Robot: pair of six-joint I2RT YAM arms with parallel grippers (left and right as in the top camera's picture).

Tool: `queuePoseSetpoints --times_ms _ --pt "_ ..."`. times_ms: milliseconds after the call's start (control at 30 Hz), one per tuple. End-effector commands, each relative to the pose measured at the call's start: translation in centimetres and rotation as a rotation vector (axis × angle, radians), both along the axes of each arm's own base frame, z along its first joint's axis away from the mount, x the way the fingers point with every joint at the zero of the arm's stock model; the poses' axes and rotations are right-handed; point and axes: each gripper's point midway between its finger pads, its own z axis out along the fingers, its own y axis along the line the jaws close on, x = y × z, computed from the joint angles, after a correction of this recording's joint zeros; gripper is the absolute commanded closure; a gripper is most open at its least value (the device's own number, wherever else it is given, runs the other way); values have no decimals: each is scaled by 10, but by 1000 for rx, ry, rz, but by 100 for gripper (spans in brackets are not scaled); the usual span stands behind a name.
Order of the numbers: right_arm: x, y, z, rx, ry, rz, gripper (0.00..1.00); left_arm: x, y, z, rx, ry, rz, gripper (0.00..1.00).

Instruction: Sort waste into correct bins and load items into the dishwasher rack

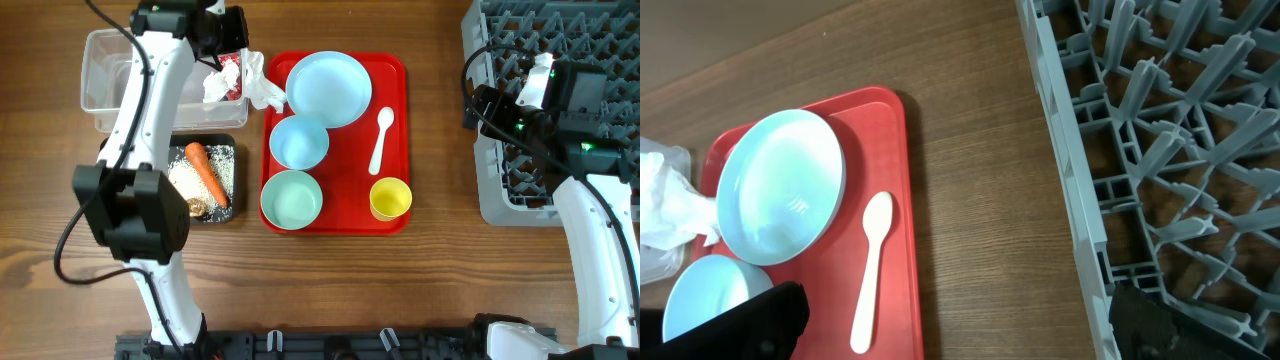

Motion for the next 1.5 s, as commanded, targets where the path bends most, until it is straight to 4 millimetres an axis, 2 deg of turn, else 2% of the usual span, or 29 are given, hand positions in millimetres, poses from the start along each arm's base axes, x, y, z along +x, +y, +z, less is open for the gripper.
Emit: queuePoseSetpoints --times_ms 0,133,167,200,233,300,367,500,633,700,867,1100,1333,1467 --pt "6 -4 6 -21 -20 -6 0 -5 -6 55 -64 -107 -14 96" --pt "7 -4 7 -21 -25 -6 0 -6 -18 46 -60 -88 -38 95" --pt "7 -4 7 -21 -25 -6 0 -6 -23 43 -60 -82 -47 89" --pt "7 -4 7 -21 -25 -6 0 -7 -29 37 -58 -71 -57 78" --pt "7 -4 7 -22 -25 -6 0 -7 -35 33 -52 -63 -65 63" --pt "7 -4 7 -22 -25 -6 0 -8 -45 18 -15 -38 -72 46" --pt "6 -4 7 -21 -24 -6 0 -10 -55 1 46 -10 -71 39" --pt "6 -4 7 -22 -24 -6 0 -15 -76 -32 228 16 -103 34" --pt "5 -4 6 -21 -15 -6 0 -15 -73 -57 411 31 -51 30" --pt "4 -4 5 -21 -13 -6 0 -15 -70 -68 416 53 -12 27" --pt "5 -4 5 -20 -13 -6 0 -11 -56 -95 432 108 6 28" --pt "5 -4 5 -20 -13 -6 0 -8 -48 -108 428 128 35 30" --pt "4 -4 5 -20 -12 -6 0 -8 -48 -139 436 176 31 27" --pt "4 -4 5 -21 -9 -5 0 -7 -47 -147 441 187 31 28"
